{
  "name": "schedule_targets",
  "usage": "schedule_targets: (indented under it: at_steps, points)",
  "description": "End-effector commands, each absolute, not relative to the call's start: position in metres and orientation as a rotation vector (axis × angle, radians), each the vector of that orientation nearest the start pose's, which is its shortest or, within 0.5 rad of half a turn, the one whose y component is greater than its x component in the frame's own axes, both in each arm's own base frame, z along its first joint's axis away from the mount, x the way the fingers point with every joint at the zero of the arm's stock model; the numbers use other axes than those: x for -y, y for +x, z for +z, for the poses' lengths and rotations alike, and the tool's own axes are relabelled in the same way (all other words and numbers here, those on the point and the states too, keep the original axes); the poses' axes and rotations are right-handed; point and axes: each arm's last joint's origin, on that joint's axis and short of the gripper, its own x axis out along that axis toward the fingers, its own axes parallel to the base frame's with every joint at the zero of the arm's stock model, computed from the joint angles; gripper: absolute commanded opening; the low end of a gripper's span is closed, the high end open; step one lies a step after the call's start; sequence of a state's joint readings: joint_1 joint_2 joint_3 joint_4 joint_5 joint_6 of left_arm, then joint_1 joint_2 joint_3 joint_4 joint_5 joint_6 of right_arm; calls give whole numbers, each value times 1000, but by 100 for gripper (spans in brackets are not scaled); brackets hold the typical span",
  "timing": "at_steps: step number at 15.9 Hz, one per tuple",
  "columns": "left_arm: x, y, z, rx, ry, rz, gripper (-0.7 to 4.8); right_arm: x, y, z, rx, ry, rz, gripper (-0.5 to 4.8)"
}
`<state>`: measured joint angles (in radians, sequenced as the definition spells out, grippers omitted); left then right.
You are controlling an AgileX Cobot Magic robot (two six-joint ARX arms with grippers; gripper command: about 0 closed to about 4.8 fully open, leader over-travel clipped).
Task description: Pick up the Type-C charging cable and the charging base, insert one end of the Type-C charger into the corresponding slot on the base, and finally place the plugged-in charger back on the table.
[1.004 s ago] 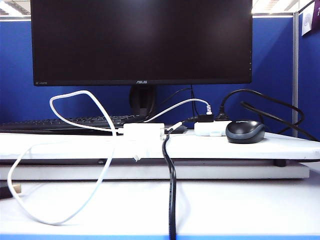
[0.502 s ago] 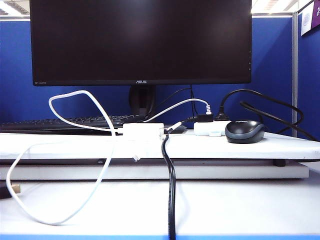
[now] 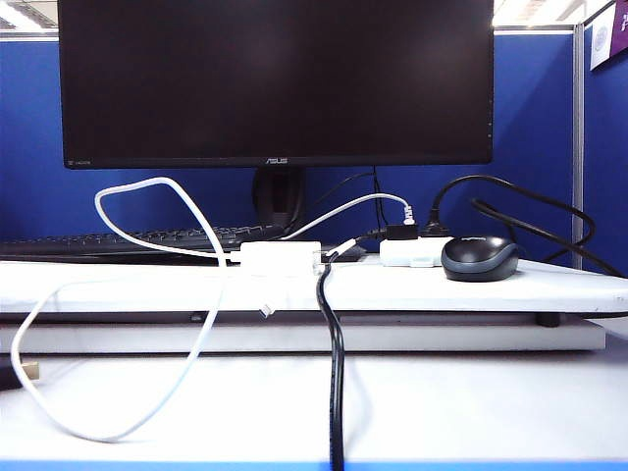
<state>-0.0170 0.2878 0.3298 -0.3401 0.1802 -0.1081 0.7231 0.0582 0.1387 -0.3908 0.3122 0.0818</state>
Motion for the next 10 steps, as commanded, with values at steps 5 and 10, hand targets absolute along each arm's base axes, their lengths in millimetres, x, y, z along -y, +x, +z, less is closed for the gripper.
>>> schedule_targets:
  at_steps: [5,10]
  points:
    - [7,95,151,-143,39,-222,3,-51,71,172,-274,-63,398,-1]
    - [-4,96,149,-174,53,61,-4,-51,71,171,-274,-63,398,-1]
